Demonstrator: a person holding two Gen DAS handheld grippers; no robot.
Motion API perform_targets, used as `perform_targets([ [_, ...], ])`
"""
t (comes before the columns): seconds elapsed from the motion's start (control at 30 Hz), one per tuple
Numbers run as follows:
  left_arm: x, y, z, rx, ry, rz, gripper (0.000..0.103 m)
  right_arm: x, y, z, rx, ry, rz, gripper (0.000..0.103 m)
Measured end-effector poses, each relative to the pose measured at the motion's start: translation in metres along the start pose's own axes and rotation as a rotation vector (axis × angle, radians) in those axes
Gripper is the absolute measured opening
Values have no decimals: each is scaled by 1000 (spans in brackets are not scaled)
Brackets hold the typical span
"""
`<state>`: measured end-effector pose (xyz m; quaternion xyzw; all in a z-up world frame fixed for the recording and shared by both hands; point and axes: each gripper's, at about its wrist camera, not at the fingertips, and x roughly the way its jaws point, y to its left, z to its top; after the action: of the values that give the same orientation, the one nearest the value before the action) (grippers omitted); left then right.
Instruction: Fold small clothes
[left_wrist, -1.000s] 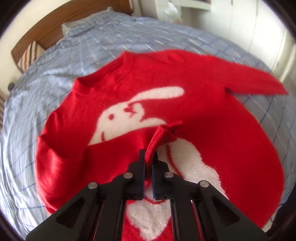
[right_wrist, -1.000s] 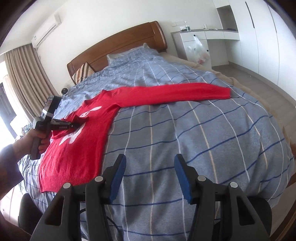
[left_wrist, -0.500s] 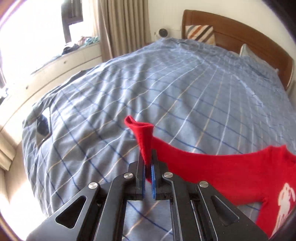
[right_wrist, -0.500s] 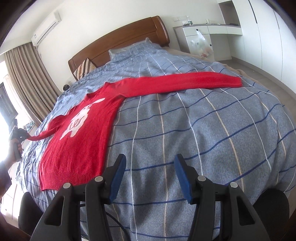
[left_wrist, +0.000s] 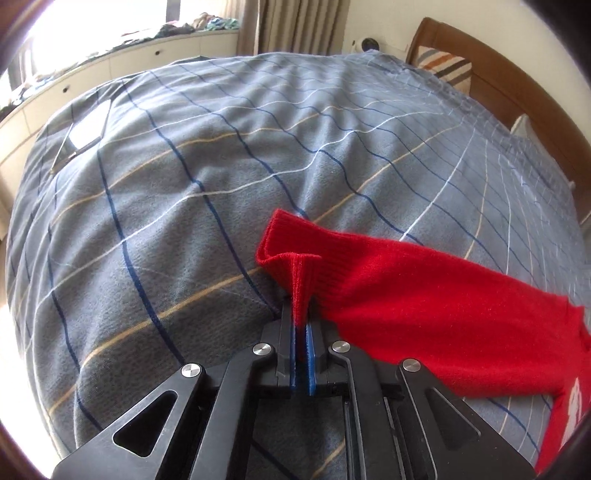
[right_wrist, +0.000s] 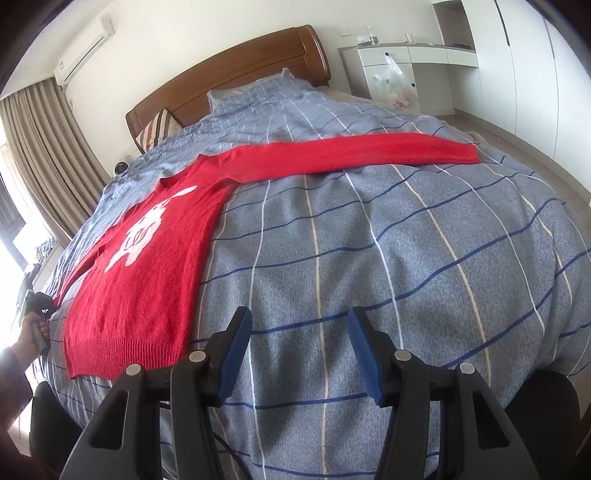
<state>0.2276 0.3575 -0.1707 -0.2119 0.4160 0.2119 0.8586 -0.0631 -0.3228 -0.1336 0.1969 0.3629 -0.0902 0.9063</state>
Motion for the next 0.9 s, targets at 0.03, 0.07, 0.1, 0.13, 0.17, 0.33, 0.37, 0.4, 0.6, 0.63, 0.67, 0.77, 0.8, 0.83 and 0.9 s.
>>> perform_targets([
  [0.03, 1, 1, -1, 0, -7, -10, 7, 0, -1, 0, 6, 0, -4, 54],
  [0.07, 2, -1, 0, 6, -11, -12, 7, 0, -2, 0, 10, 0, -7, 54],
  [0.1, 2, -2, 0, 13, -12, -13, 7, 0, -3, 0, 12, -2, -10, 54],
  [0.13, 1, -2, 0, 18, -12, -18, 7, 0, -3, 0, 12, -6, -14, 54],
  [0.17, -2, -3, 0, 24, -13, -24, 10, -1, -2, 0, 12, -11, -15, 54],
  [0.33, -55, -7, -19, 92, -53, -83, 71, -7, -4, 0, 28, -46, -15, 68],
  [0.37, -73, -11, -28, 128, -91, -112, 81, -9, -6, 1, 36, -58, -16, 69],
  [0.4, -90, -19, -38, 176, -118, -145, 85, -11, -7, 1, 43, -68, -17, 69],
  [0.6, -124, -94, -87, 444, -95, -311, 94, -7, -11, 7, 61, -92, -29, 70],
  [0.63, -120, -107, -90, 470, -92, -316, 94, -6, -9, 9, 50, -101, -33, 70],
  [0.67, -115, -119, -91, 489, -92, -316, 94, -5, -7, 11, 34, -110, -39, 70],
  [0.77, -93, -148, -90, 513, -73, -308, 94, 0, -1, 16, -24, -129, -61, 70],
  [0.8, -83, -154, -91, 521, -58, -295, 95, 1, 0, 17, -32, -128, -64, 71],
  [0.83, -73, -159, -95, 532, -37, -274, 97, 3, 0, 17, -33, -122, -65, 71],
  [0.9, -46, -163, -102, 569, 32, -223, 103, 6, -1, 16, -28, -106, -61, 71],
])
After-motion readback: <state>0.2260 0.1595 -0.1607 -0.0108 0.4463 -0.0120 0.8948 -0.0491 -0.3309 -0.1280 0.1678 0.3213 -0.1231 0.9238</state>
